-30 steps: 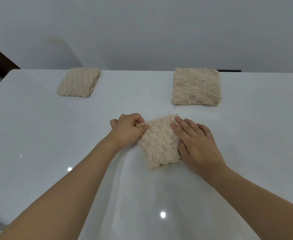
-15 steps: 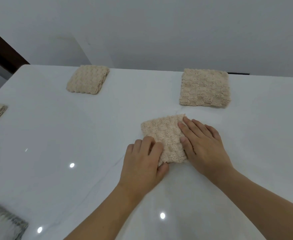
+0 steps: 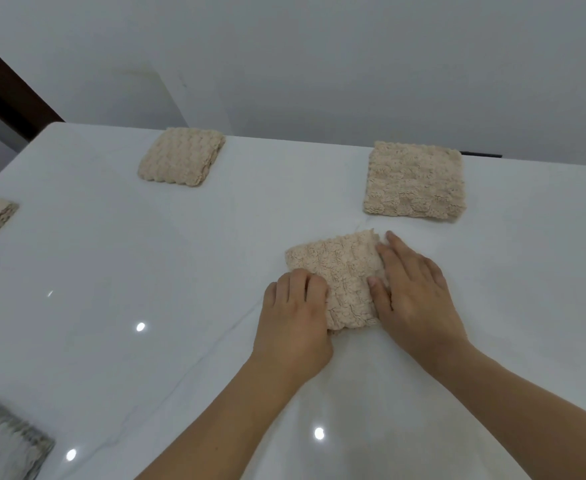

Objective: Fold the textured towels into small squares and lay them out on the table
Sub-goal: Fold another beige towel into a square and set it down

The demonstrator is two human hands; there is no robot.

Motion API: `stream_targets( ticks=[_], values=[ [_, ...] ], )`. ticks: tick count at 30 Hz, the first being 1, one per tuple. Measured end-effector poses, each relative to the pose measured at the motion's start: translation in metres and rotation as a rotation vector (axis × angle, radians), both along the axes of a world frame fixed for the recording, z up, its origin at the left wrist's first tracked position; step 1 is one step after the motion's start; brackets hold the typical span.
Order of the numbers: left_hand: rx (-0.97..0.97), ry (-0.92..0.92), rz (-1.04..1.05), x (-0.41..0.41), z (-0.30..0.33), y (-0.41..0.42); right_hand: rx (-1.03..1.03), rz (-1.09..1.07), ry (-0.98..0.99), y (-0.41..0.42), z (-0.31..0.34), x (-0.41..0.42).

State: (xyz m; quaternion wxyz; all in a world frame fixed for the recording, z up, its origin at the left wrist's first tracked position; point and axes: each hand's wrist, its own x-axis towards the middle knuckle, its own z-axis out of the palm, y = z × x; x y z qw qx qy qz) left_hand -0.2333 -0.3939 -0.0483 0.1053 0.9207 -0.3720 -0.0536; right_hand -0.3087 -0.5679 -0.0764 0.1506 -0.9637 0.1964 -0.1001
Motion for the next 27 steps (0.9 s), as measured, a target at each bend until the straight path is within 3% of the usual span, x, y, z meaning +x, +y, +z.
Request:
stream_targets(
  ticks=[4,7,11,14,20,24,26,27],
  values=[
    [0.083,0.293,0.041,0.004,0.011,0.007,-0.007,-0.142,-0.063,0.0,0.001,0.0],
    [-0.052,0.47,0.142,0.019,0.021,0.003,-0.075,-0.09,-0.089,0.001,0.0,0.0],
    [-0.177,0.11,0.124,0.023,0.01,-0.002,-0.069,-0.047,-0.137,0.0,0.0,-0.002],
    [-0.108,-0.044,-0.015,0.017,-0.008,-0.001,-0.027,-0.04,-0.154,-0.001,0.0,-0.002],
    [0.053,0.036,-0.1,0.018,-0.022,0.006,-0.047,-0.054,-0.132,-0.002,-0.003,-0.001],
    [0.19,0.114,-0.135,0.026,0.001,0.0,-0.062,-0.066,-0.105,-0.002,-0.003,0.0],
    [0.161,0.15,-0.115,0.034,0.013,-0.01,-0.072,-0.062,-0.091,-0.002,-0.003,-0.001],
    [0.059,0.129,-0.088,0.038,0.016,-0.016,-0.072,-0.063,-0.091,-0.003,-0.003,-0.001]
  ],
)
